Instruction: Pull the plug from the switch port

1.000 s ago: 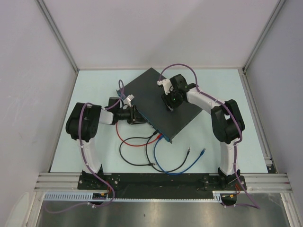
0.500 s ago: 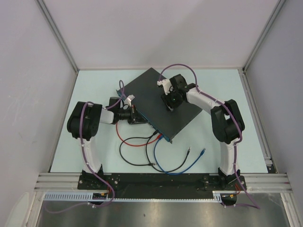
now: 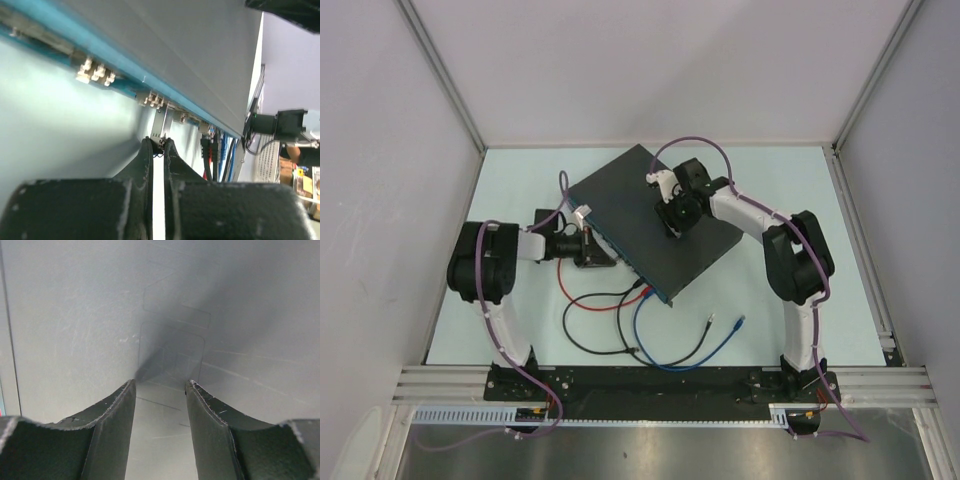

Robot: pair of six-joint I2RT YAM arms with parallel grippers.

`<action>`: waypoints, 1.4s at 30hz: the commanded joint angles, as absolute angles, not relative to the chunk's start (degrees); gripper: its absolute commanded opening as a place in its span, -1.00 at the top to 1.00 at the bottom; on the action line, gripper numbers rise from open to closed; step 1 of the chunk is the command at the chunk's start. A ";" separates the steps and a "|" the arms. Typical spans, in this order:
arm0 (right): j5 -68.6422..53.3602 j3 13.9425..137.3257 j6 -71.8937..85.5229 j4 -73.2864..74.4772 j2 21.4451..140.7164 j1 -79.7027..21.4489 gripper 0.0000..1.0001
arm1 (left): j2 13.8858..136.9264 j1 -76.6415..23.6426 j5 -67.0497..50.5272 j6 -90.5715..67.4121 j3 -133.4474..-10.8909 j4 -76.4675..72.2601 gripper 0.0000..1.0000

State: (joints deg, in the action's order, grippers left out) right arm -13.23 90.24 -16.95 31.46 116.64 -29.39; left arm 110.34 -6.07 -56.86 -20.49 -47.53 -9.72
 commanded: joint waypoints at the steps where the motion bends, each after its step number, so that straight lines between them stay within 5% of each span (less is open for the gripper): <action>1: -12.13 88.95 -17.14 37.88 120.67 -29.09 -0.01 | 105.83 2.81 -59.49 -3.62 -45.53 10.36 0.99; 10: -13.44 90.52 -16.44 37.44 120.76 -28.13 -0.01 | 90.54 5.27 -60.47 11.41 -42.19 22.74 1.00; 18: -14.50 93.60 -15.29 37.35 121.03 -28.04 -0.01 | 77.62 13.25 -47.30 -4.78 -37.62 5.47 1.00; 29: -14.85 93.69 -15.29 36.56 119.71 -27.86 -0.01 | 80.24 30.39 -34.54 -19.25 -38.58 5.45 0.95; 42: -14.50 93.34 -15.47 36.39 119.97 -27.51 -0.01 | 84.98 30.94 -32.00 -22.14 -35.60 3.87 1.00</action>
State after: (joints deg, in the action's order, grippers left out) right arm -18.52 93.58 -15.03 34.50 118.37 -28.95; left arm 83.29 31.24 -35.03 -18.72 -37.45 5.82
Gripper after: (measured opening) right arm 0.504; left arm 0.046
